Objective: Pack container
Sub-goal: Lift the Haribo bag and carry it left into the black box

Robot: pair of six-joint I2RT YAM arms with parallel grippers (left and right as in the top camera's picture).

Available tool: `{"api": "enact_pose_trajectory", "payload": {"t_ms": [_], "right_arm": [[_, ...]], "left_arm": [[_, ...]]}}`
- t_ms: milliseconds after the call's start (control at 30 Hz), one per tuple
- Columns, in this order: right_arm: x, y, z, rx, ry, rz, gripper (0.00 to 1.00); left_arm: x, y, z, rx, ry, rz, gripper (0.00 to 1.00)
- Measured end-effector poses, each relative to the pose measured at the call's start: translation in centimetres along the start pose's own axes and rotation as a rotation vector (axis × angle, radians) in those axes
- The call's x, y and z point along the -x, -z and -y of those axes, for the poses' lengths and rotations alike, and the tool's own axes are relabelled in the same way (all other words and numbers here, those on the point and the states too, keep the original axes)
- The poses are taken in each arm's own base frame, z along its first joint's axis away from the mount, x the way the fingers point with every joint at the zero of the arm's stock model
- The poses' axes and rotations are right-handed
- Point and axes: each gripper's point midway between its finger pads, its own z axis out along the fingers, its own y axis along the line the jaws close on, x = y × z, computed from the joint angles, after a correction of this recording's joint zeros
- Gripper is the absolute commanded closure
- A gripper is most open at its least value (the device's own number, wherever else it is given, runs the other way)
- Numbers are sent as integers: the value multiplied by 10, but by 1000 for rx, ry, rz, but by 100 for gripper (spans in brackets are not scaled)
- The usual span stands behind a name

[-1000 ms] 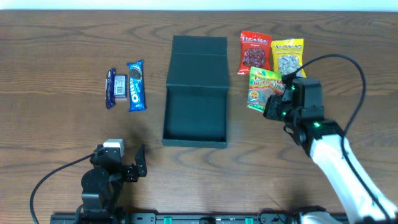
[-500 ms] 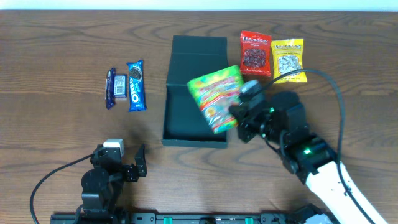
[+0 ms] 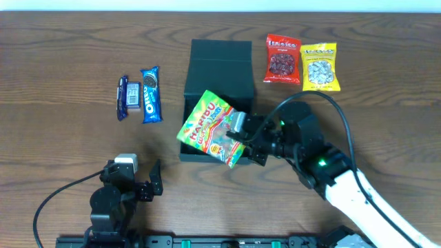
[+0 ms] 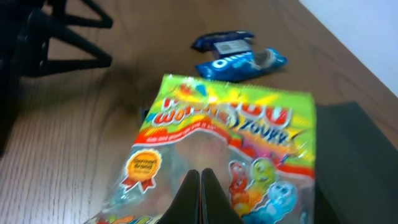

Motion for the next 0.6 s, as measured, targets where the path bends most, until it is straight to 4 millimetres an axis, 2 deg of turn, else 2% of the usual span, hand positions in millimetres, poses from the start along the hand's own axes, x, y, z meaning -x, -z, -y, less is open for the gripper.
{"api": "enact_pose_trajectory", "payload": {"t_ms": [267,367,400,433,500,600], "right_arm": [[-4,-26,11,32,82,47,99],[-13,-31,21,20,75,44,76],[-16,-33,23,19,66,39,66],[-19,-33,26,14,54,34,50],[-22,-34,30,7,27,31,46],[-21,-33,33,1,-46,36,56]], "left_arm": [[0,0,0,0,0,0,5],[0,0,0,0,0,0,5],[0,0,0,0,0,0,5],[0,0,0,0,0,0,5],[0,0,0,0,0,0,5],[0,0,0,0,0,0,5]]}}
